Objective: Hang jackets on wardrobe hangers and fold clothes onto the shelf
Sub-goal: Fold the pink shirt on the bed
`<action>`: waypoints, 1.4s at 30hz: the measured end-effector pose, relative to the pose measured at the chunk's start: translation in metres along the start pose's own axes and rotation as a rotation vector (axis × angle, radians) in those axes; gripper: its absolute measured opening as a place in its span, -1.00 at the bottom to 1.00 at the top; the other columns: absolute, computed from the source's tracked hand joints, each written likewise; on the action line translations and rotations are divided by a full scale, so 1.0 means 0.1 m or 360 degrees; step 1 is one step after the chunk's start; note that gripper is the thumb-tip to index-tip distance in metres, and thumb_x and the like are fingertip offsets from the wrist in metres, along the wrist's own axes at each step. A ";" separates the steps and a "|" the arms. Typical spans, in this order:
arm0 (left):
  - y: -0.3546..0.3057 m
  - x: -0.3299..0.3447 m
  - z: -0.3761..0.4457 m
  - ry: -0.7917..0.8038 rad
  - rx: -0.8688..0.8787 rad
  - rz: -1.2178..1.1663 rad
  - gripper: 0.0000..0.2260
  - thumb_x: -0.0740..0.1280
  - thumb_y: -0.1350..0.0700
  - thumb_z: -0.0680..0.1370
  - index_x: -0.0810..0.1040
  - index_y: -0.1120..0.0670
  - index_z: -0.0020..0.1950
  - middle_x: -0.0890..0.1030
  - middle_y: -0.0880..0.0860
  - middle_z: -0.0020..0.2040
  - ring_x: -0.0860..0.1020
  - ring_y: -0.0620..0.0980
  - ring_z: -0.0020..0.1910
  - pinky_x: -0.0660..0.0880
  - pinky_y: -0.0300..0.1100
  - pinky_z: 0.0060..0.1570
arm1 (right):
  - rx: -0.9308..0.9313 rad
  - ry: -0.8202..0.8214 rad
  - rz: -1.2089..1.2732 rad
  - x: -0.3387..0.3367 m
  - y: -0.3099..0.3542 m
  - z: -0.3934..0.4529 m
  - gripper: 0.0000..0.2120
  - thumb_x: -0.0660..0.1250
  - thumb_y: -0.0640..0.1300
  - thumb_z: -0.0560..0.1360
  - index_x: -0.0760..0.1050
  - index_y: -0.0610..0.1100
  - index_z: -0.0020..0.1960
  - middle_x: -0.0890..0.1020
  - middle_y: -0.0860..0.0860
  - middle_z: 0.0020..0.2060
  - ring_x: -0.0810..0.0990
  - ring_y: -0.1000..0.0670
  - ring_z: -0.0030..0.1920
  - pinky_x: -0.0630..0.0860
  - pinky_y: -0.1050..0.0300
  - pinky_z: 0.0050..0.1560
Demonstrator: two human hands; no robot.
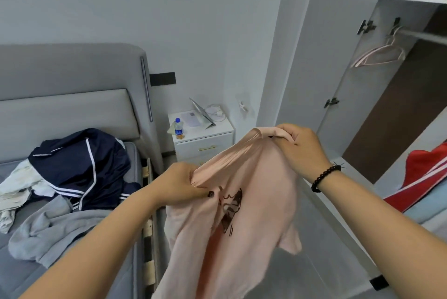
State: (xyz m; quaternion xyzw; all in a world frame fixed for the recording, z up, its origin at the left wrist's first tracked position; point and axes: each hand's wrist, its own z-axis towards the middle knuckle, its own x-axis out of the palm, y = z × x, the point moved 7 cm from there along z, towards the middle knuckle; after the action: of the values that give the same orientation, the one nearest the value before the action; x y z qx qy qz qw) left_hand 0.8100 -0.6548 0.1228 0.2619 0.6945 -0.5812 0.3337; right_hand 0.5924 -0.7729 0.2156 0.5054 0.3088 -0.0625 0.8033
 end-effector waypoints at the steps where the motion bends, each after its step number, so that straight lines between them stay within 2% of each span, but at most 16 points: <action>1: 0.14 0.07 0.08 0.0030 -0.0022 0.0082 -0.77 0.50 -0.06 0.37 0.51 0.01 -0.31 0.52 -0.09 -0.37 0.45 -0.16 -0.38 0.36 -0.29 -0.33 | 0.0018 -0.0015 -0.0038 0.03 -0.14 0.03 -0.84 0.29 -0.21 0.53 0.57 -0.24 -0.18 0.59 -0.13 -0.30 0.45 0.05 -0.29 0.31 0.28 -0.31; 4: 0.47 0.24 0.28 0.0045 -0.0005 0.0232 -0.81 0.47 0.00 0.41 0.47 -0.09 -0.31 0.54 -0.11 -0.34 0.49 -0.14 -0.32 0.38 -0.28 -0.30 | 0.0092 -0.0043 -0.0131 0.16 -0.60 0.06 -0.78 0.27 -0.18 0.54 0.51 -0.17 -0.28 0.52 -0.05 -0.39 0.41 0.06 -0.35 0.26 0.31 -0.38; 6: 0.65 0.33 0.38 -0.0059 0.0011 0.0236 -0.80 0.44 0.05 0.44 0.45 -0.14 -0.29 0.53 -0.12 -0.34 0.49 -0.15 -0.31 0.36 -0.29 -0.32 | 0.0146 -0.0070 -0.0181 0.26 -0.89 0.05 -0.76 0.25 -0.19 0.55 0.50 -0.18 -0.29 0.49 -0.04 -0.41 0.40 0.05 -0.36 0.25 0.25 -0.37; 10: 1.14 0.46 0.51 -0.0589 0.0014 -0.0001 -0.84 0.35 0.23 0.48 0.45 0.00 -0.19 0.59 0.00 -0.27 0.54 0.01 -0.26 0.43 -0.18 -0.27 | 0.0228 -0.0257 -0.0216 0.37 -1.43 -0.02 -0.78 0.23 -0.21 0.54 0.52 -0.33 -0.19 0.56 -0.22 -0.29 0.43 -0.05 -0.29 0.29 0.12 -0.30; 12: 1.39 0.58 0.54 -0.0786 0.0004 -0.0151 -0.80 0.30 0.30 0.49 0.42 0.01 -0.18 0.60 0.03 -0.27 0.52 0.04 -0.30 0.41 -0.18 -0.27 | 0.0255 -0.0321 -0.0247 0.42 -1.65 -0.10 -0.77 0.23 -0.20 0.53 0.49 -0.33 -0.21 0.54 -0.22 -0.30 0.44 -0.07 -0.28 0.28 0.11 -0.30; 15: 1.59 0.87 0.61 -0.0801 0.0046 -0.0243 -0.83 0.24 0.27 0.57 0.49 -0.01 -0.07 0.62 -0.08 -0.17 0.54 -0.07 -0.19 0.40 -0.29 -0.22 | 0.0160 -0.0321 -0.0351 0.59 -1.81 -0.21 -0.75 0.22 -0.18 0.55 0.48 -0.32 -0.21 0.54 -0.19 -0.32 0.45 -0.12 -0.29 0.28 0.10 -0.31; 19: 1.80 1.03 0.54 -0.0882 0.0108 -0.0253 -0.75 0.17 0.25 0.62 0.61 0.07 0.12 0.61 -0.05 -0.03 0.53 -0.03 -0.01 0.36 -0.20 -0.02 | 0.0029 -0.0441 -0.0408 0.78 -1.74 -0.46 -0.73 0.22 -0.19 0.56 0.46 -0.35 -0.22 0.49 -0.19 -0.38 0.40 -0.10 -0.32 0.23 0.09 -0.32; 23: 1.98 0.95 0.20 -0.0889 0.0219 -0.0274 -0.76 0.15 0.14 0.66 0.60 0.14 0.10 0.63 0.03 -0.01 0.54 0.07 -0.03 0.36 -0.18 -0.13 | -0.0064 -0.0545 -0.0498 0.92 -1.45 -0.86 -0.68 0.21 -0.17 0.58 0.39 -0.31 -0.30 0.42 -0.13 -0.42 0.37 -0.10 -0.34 0.20 0.07 -0.32; 26: 2.03 0.80 -0.24 -0.0720 0.0343 -0.0416 -0.83 0.34 -0.05 0.55 0.58 0.01 0.06 0.64 -0.04 -0.03 0.57 -0.05 -0.03 0.40 -0.26 -0.11 | -0.0129 -0.0653 -0.0598 0.93 -1.03 -1.19 -0.62 0.20 -0.13 0.59 0.30 -0.17 -0.39 0.37 -0.06 -0.46 0.33 -0.07 -0.37 0.19 0.05 -0.33; 28: 2.04 0.69 -0.58 -0.0529 0.0354 -0.0219 -0.84 0.53 -0.02 0.40 0.59 -0.10 -0.11 0.64 -0.10 -0.17 0.57 -0.13 -0.16 0.43 -0.30 -0.21 | -0.0163 -0.0680 -0.0688 0.96 -0.71 -1.40 -0.56 0.20 -0.09 0.60 0.22 -0.11 -0.43 0.33 -0.03 -0.49 0.30 -0.06 -0.40 0.17 0.04 -0.36; 31: 2.14 0.41 -1.11 -0.0458 0.0211 0.0083 -0.75 0.55 0.01 0.37 0.53 0.04 -0.37 0.53 -0.05 -0.40 0.46 -0.12 -0.37 0.34 -0.34 -0.42 | -0.0202 -0.0675 -0.0713 1.06 -0.22 -1.62 -0.52 0.21 -0.06 0.60 0.15 -0.10 -0.44 0.28 -0.02 -0.51 0.24 -0.01 -0.45 0.13 0.06 -0.39; 33: 2.27 0.09 -1.43 -0.0609 0.0136 0.0000 -0.71 0.45 0.00 0.47 0.53 0.14 -0.35 0.50 -0.01 -0.40 0.42 -0.06 -0.38 0.32 -0.23 -0.37 | -0.0223 -0.0693 -0.0673 1.12 0.10 -1.74 -0.52 0.19 -0.05 0.60 0.14 -0.10 -0.44 0.26 -0.03 -0.51 0.22 -0.02 -0.45 0.12 0.04 -0.39; 35: 2.38 -0.26 -1.76 -0.0827 0.0138 -0.0269 -0.70 0.33 -0.01 0.50 0.56 0.24 -0.22 0.52 0.05 -0.33 0.42 -0.01 -0.30 0.30 -0.16 -0.28 | -0.0252 -0.0711 -0.0647 1.16 0.42 -1.87 -0.53 0.17 -0.03 0.61 0.15 -0.10 -0.44 0.27 -0.03 -0.51 0.23 -0.03 -0.44 0.12 0.05 -0.39; 37: 2.41 -0.58 -2.09 -0.1034 0.0179 -0.0515 -0.75 0.23 0.05 0.49 0.58 0.20 -0.17 0.56 0.04 -0.26 0.45 0.00 -0.24 0.33 -0.15 -0.22 | -0.0295 -0.0731 -0.0661 1.19 0.75 -1.99 -0.53 0.15 -0.02 0.60 0.15 -0.10 -0.44 0.28 -0.03 -0.51 0.24 -0.02 -0.45 0.13 0.05 -0.39; 39: 2.37 -0.88 -2.44 -0.1271 0.0212 -0.0614 -0.78 0.19 0.13 0.58 0.60 0.10 -0.14 0.57 -0.01 -0.22 0.47 -0.04 -0.23 0.36 -0.15 -0.23 | -0.0359 -0.0772 -0.0671 1.20 1.08 -2.13 -0.54 0.15 0.00 0.60 0.15 -0.10 -0.43 0.29 -0.03 -0.50 0.24 -0.02 -0.45 0.12 0.05 -0.41; 42: 2.21 -1.27 -3.07 -0.1656 0.0264 -0.0652 -0.68 0.20 0.07 0.60 0.44 0.20 -0.29 0.46 0.07 -0.32 0.35 0.03 -0.33 0.24 -0.11 -0.33 | -0.0450 -0.0830 -0.0643 1.21 1.52 -2.37 -0.54 0.15 0.02 0.60 0.17 -0.10 -0.42 0.28 -0.04 -0.50 0.23 -0.03 -0.45 0.11 0.07 -0.42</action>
State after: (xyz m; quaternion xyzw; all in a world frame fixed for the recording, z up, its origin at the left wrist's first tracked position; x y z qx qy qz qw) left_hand 1.0089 -0.3087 0.1121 -0.1740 0.4269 -0.7393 0.4909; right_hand 0.6494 -0.4727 0.1947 0.2851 0.1927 -0.3035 0.8885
